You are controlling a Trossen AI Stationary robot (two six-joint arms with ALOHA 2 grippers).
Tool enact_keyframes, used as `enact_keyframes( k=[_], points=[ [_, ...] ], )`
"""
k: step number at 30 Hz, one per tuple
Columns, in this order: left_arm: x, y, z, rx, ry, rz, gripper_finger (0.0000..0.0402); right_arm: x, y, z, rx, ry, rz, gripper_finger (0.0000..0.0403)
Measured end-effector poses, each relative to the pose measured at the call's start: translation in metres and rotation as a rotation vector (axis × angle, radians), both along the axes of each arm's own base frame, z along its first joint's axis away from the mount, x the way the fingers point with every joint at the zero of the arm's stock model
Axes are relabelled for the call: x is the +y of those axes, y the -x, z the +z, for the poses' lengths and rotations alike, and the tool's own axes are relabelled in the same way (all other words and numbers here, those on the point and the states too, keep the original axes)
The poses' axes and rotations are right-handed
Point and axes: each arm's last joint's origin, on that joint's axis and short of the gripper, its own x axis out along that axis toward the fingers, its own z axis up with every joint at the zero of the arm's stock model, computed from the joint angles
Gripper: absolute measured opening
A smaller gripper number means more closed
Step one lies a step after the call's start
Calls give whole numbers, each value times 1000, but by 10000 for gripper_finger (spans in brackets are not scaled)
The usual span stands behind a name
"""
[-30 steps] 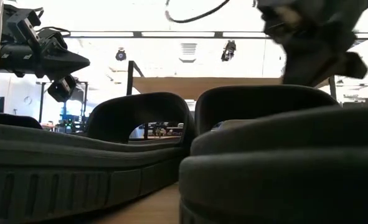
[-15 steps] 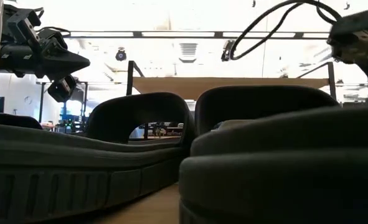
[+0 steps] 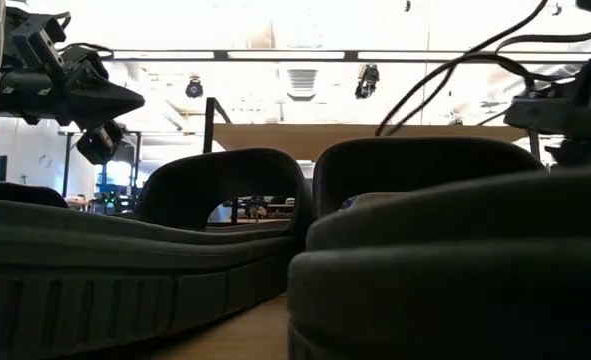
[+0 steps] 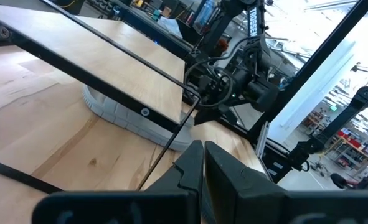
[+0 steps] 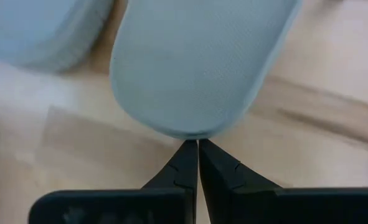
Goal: Pick and place slides into the shelf
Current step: Adjust the gray slippers under the shelf
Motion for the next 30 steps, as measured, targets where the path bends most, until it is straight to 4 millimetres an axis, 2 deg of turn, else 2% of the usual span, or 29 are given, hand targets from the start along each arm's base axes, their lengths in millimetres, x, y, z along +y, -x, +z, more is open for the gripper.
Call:
enact_keyframes(
  k=[5, 9, 13, 17, 22, 30],
  points=[
    [0, 0, 0, -1, 0, 0, 2, -14, -6, 1, -17, 74, -56, 8],
    [0, 0, 0, -1, 0, 0, 2, -26, -2, 1, 26, 135, -133, 8],
    [0, 0, 0, 0, 0, -1, 2, -31, 0, 2, 67, 165, -136, 8],
    [0, 0, 0, 0, 0, 0, 2, -28, -3, 6, 55, 155, -70, 8],
    [0, 0, 0, 0, 0, 0, 2, -14, -13, 24, 9, 130, 67, 8],
    [0, 0, 0, 1, 0, 0, 2, 5, -29, 43, -62, 105, 107, 8]
  ],
)
